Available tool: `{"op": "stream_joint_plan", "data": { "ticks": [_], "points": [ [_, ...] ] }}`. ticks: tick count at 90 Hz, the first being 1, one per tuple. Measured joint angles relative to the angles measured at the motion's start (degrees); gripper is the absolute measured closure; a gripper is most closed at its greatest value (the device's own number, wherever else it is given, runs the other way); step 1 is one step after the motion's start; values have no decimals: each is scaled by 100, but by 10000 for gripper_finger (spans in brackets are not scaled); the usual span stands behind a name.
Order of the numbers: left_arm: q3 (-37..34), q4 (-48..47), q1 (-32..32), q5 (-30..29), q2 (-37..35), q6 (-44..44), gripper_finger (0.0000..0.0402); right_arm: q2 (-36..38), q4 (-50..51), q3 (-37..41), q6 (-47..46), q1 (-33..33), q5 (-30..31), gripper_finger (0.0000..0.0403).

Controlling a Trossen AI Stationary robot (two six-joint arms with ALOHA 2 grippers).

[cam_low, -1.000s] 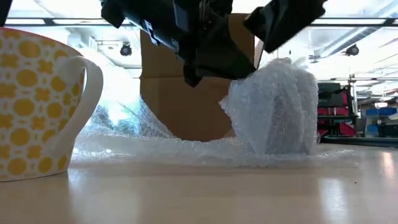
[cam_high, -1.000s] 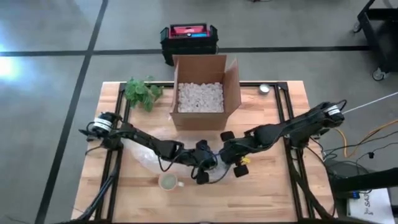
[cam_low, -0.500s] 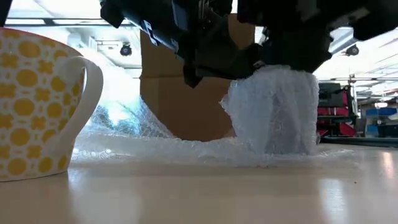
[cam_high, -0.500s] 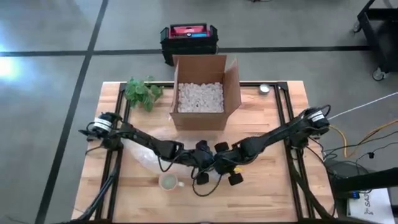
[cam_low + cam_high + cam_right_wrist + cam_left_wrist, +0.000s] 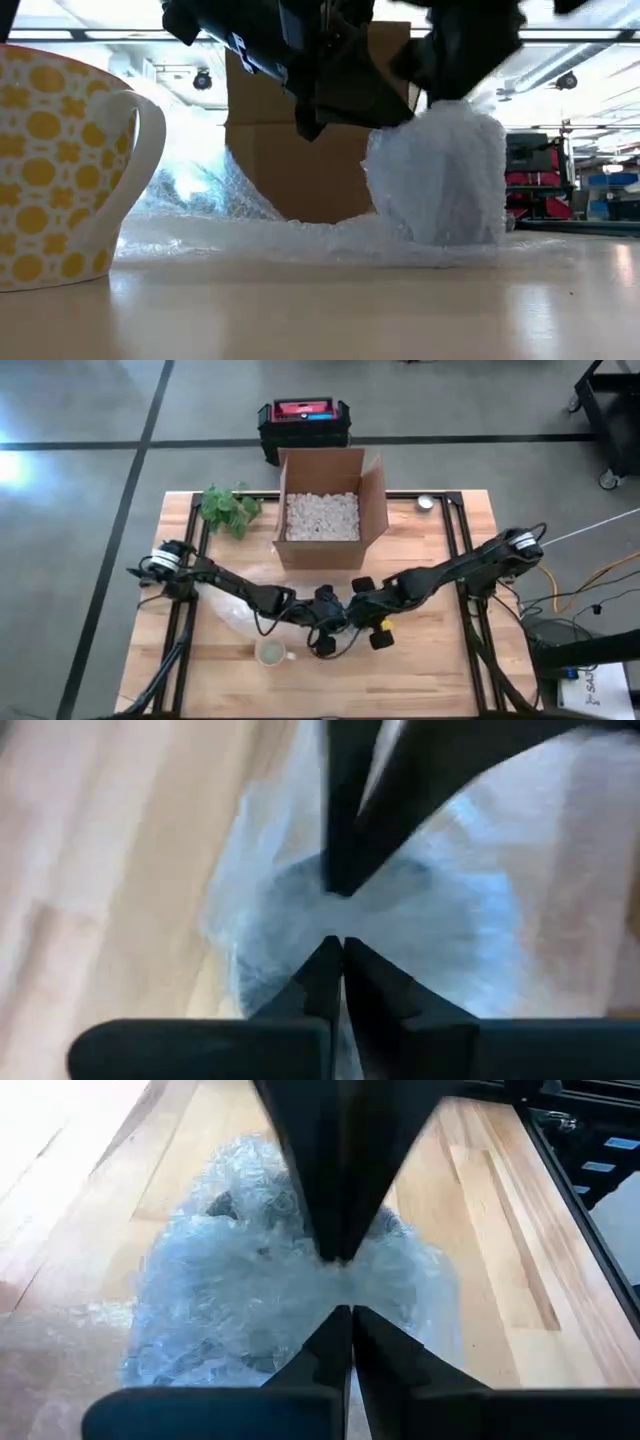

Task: Wrap mug
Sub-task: Wrap the blue mug with the right bubble wrap, then put the wrapped blue mug into the cardboard box

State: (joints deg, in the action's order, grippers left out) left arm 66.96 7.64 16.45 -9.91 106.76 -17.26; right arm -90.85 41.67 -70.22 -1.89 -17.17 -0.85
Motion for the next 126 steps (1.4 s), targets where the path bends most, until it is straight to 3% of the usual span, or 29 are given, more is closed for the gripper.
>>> {"op": "stream_joint_plan", "data": {
  "ticks": [9, 25, 40, 54, 67, 81, 85, 101, 126],
  "points": [
    [0, 1, -1, 0, 1, 0, 402, 198, 300, 4, -23, -86, -19, 369],
    [-2, 1, -2, 0, 1, 0, 402, 232, 410, 25, -44, -386, -40, 288],
    [-2, 12, 0, 1, 0, 0, 402, -335, 204, 55, 252, -545, -23, 229],
    [-2, 54, -5, -5, 0, 0, 402, -1020, 74, 43, 313, -537, 572, 212],
    [-2, 140, -4, -7, -8, 0, 402, -1334, 51, 1, 504, -534, 594, 245],
    [58, 20, 18, 15, -152, -7, 402, -1293, 267, -83, 644, -617, 425, 369],
    [96, -16, 39, 20, -225, -7, 402, -1240, 415, -134, 645, -623, 336, 387],
    [359, -175, 107, 17, -579, 55, 402, -707, 902, -428, 578, -658, 302, 387],
    [420, -595, 232, -126, -1312, 220, 402, 743, 1236, -1037, 945, -629, 388, 395]
  ]
}}
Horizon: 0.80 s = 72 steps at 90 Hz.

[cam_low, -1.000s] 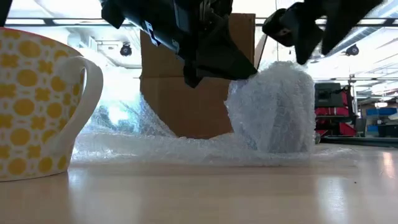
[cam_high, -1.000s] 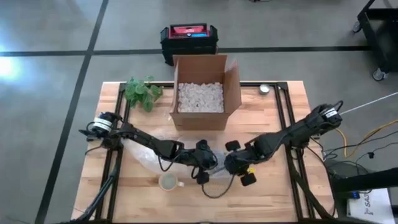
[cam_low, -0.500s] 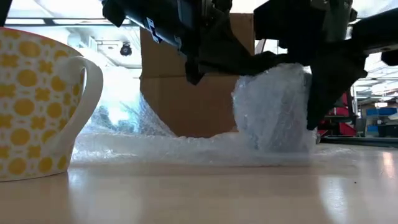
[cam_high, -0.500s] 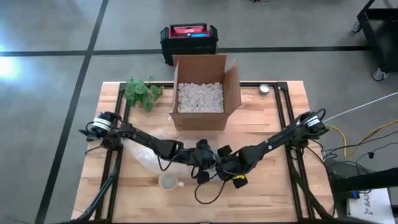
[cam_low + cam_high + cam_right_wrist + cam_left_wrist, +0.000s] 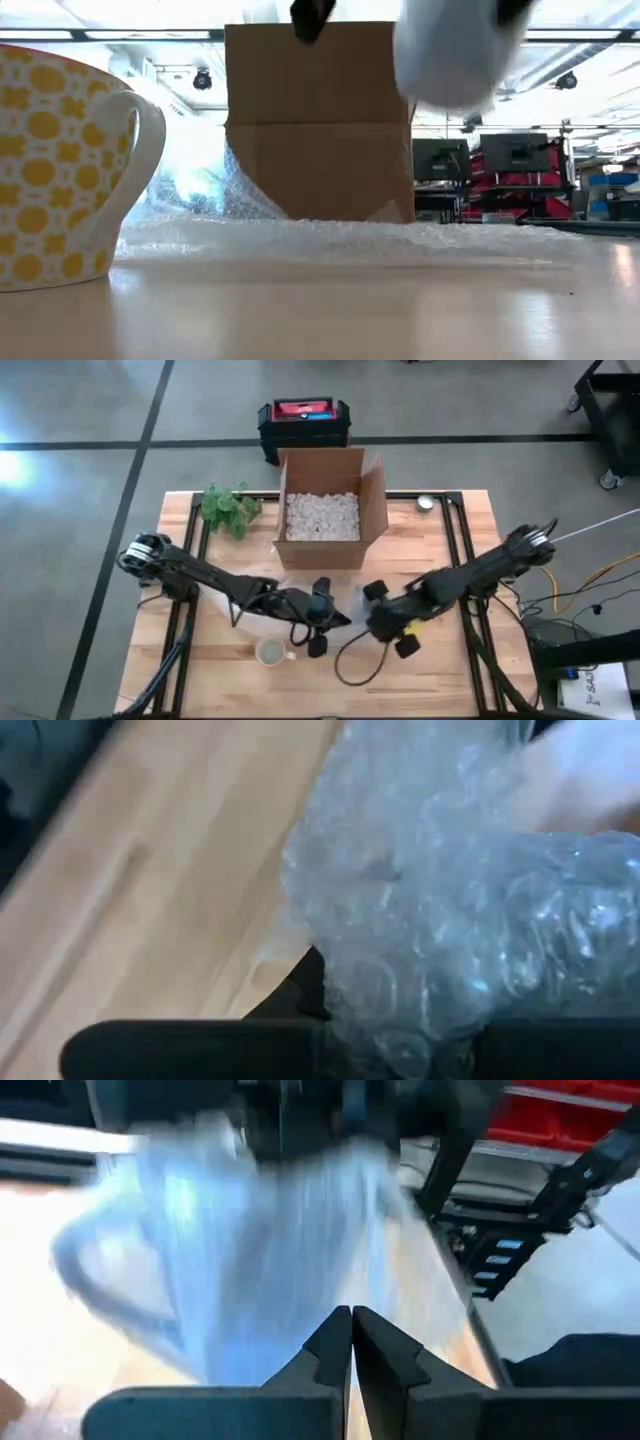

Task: Wrap mug
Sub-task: Put the wrapped blue mug into the cardboard box

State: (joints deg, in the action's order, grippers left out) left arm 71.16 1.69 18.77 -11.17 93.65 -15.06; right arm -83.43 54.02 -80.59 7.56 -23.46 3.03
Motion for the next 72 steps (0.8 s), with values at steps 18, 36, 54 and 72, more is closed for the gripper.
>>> {"op": "stream_joint_plan", "data": {
  "ticks": [18, 36, 54, 72],
  "points": [
    [-4, -845, 108, -301, -290, -33, 402, 727, -256, -615, 563, 468, 856, 398],
    [-11, -1218, 111, -331, -393, -205, 402, 857, -1337, -909, 1042, 1706, 958, 399],
    [-16, -1238, 109, -331, -396, -200, 402, 115, -1458, -1542, 738, 3413, -406, 399],
    [-45, -1265, 117, -331, -393, -222, 402, -1168, -979, -2469, 515, 4632, -1050, 400]
  ]
}}
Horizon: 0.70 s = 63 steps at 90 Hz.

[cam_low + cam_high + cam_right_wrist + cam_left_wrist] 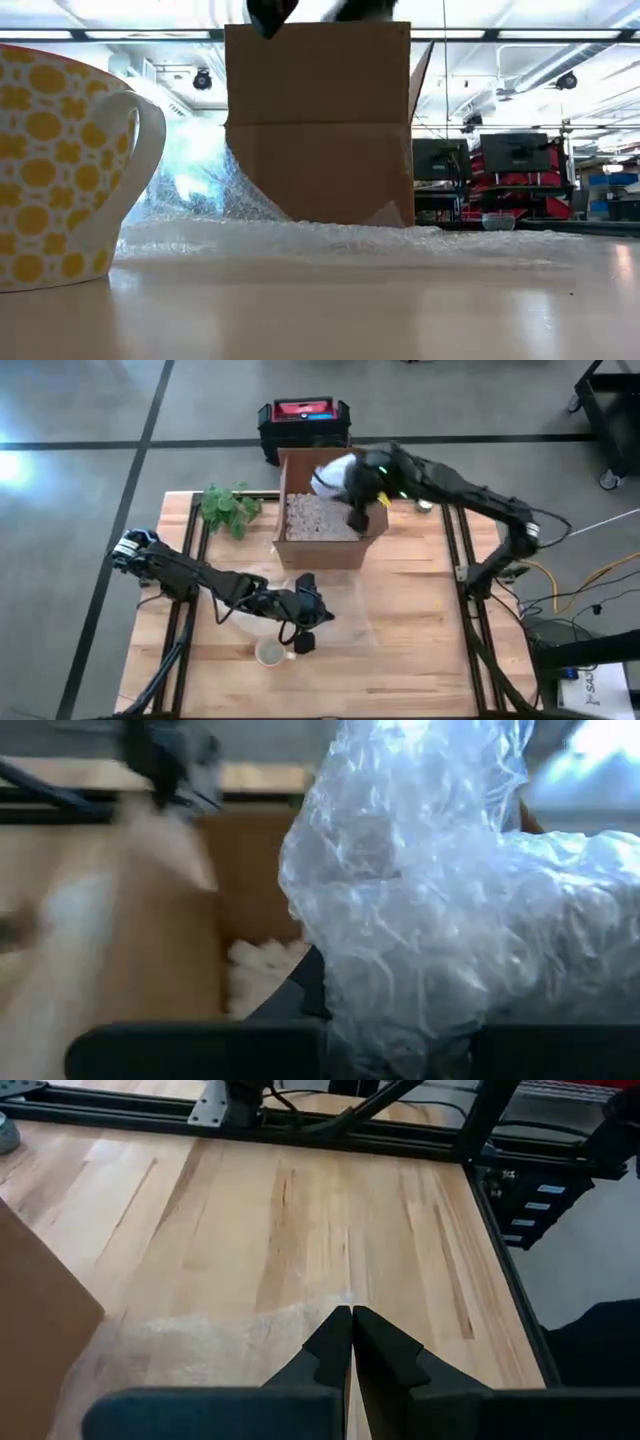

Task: Wrap mug
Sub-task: Put the wrapped blue mug into the cardboard box

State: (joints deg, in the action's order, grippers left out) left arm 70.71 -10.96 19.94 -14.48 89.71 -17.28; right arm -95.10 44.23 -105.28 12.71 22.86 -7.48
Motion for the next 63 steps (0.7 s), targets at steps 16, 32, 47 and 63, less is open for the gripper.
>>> {"op": "stream_joint_plan", "data": {
  "ticks": [16, 32, 47, 63],
  "points": [
    [-1, -53, 49, 2, 2, -147, 402, -1238, 1089, -815, -34, 417, -205, 400],
    [-1, -114, 67, 4, 3, -131, 402, -1992, 1483, -1109, 137, 411, -222, 400],
    [-1, -116, 66, 4, 4, -129, 402, -2351, 1567, -1120, -44, 391, -211, 378],
    [-1, -116, 66, 4, 4, -129, 402, -2482, 1558, -1117, -116, 392, -192, 305]
  ]
}}
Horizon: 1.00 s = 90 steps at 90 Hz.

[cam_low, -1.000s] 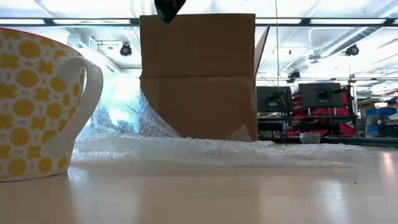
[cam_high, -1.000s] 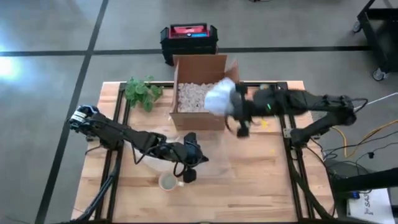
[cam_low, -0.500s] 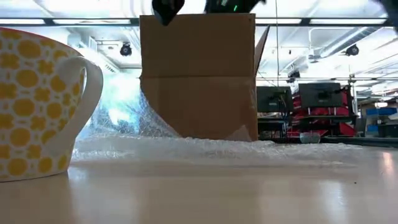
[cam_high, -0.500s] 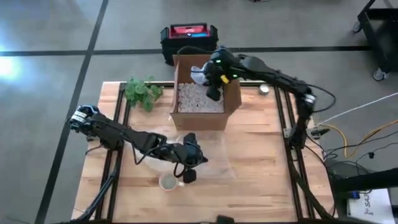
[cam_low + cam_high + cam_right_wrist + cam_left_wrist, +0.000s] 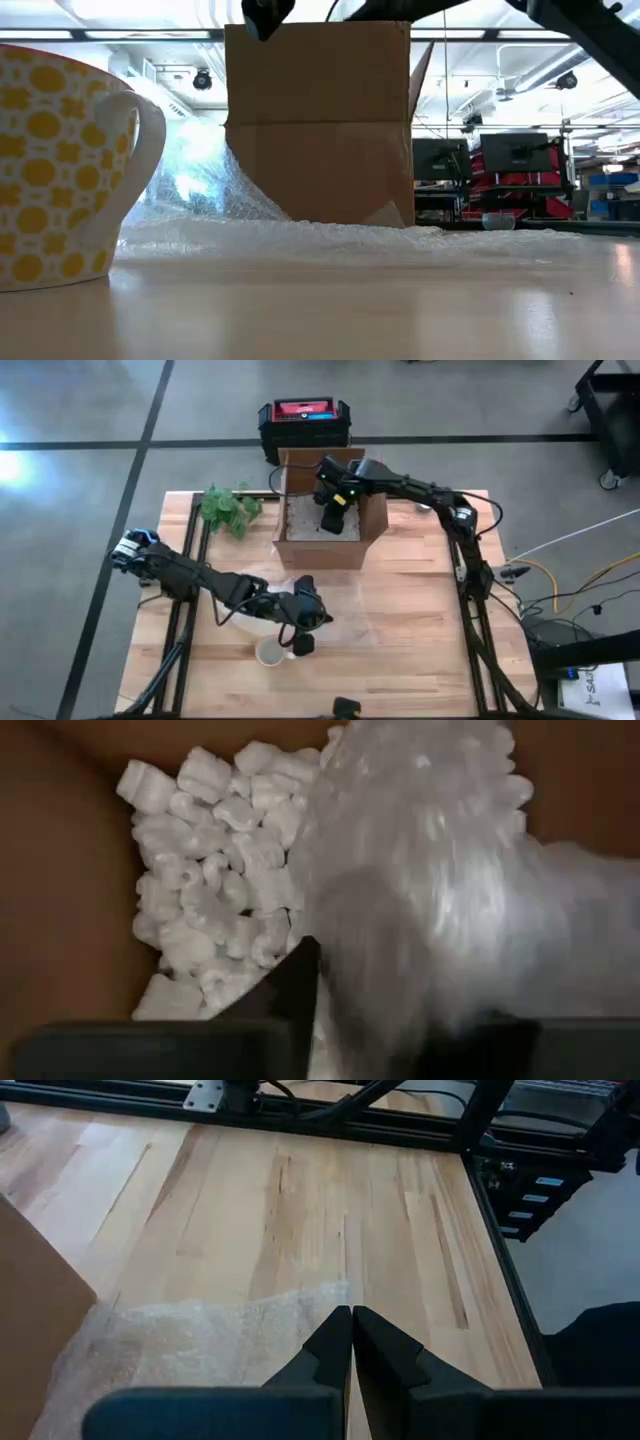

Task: Wrap mug
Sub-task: Put the wrapped blue mug into the cardboard box, then wrap the yellow mug with a bubble wrap

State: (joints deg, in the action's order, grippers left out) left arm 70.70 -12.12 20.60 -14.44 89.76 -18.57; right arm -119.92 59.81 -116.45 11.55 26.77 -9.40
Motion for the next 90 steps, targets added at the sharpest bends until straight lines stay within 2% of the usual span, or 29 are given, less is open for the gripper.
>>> {"op": "stream_joint_plan", "data": {
  "ticks": [20, 40, 51, 67, 77, 90],
  "points": [
    [0, 0, 0, 0, 4, 1, 402, 189, 224, -336, 37, -1, -3, 211],
    [75, -368, 0, -6, -280, -66, 402, 1024, 829, -1162, 249, -124, 1, 165],
    [81, -841, 4, -126, -547, -103, 402, 1639, 917, -1179, 256, -369, -14, 157],
    [81, -2042, 4, -757, -842, -717, 402, 2437, 1402, -810, 146, -1031, -15, 165],
    [78, -3011, 29, -1169, -905, -1425, 402, 2922, 1479, -225, -102, -1643, -26, 177],
    [-18, -3753, 48, -1268, -914, -2111, 402, 3506, 1101, 927, -483, -2455, 35, 192]
  ]
}}
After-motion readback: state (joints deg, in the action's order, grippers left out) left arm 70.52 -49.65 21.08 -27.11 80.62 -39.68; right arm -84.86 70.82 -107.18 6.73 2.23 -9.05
